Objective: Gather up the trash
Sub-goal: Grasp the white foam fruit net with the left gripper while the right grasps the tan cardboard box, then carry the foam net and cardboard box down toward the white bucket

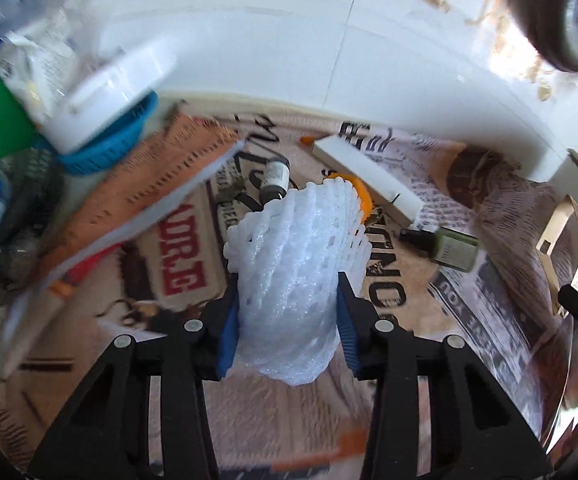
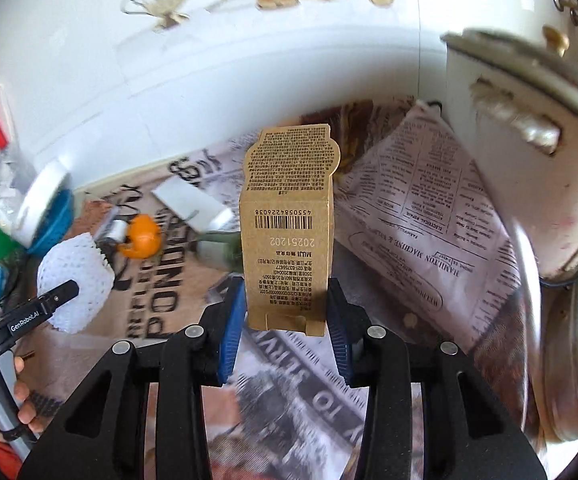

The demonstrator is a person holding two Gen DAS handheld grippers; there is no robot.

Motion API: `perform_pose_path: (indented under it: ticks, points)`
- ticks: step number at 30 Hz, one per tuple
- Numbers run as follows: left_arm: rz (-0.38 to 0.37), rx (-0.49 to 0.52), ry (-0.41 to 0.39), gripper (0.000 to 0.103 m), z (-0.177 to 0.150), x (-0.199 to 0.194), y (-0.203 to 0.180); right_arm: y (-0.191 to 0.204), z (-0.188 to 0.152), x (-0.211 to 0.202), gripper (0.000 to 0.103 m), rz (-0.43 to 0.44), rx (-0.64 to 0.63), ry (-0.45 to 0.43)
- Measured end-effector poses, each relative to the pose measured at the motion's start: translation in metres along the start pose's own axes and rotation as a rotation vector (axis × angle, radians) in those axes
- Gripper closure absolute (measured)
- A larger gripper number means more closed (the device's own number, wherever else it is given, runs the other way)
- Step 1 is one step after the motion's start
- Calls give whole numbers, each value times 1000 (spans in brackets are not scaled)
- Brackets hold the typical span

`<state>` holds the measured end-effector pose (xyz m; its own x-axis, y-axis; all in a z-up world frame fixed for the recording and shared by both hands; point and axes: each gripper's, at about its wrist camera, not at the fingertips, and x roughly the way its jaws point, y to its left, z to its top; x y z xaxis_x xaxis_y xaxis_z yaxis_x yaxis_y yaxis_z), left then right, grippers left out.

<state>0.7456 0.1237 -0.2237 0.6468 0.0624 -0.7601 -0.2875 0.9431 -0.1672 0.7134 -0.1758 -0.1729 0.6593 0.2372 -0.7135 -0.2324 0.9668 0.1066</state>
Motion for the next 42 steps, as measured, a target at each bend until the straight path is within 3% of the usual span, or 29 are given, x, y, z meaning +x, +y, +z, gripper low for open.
perform_pose_path:
  ticks: [9,19,25,33,42]
  points:
    - [-37,106,-65,60,-48,-111,29,62,-50,-82,67,24,27,-69]
    - [-102,176,-79,60,-147,-226,106,143,-160,-180,67,-4,68,-112]
    - [-106,229,-50,60,-196,-270,139,177,-212,-222,67,-19,92,-92]
    - [-99,233,58,60,-258,-278,150,191,-267,-238,67,-21,64,18]
    - [-62,190,171,59,-321,-244,139,171,-323,-206,67,9,53,160]
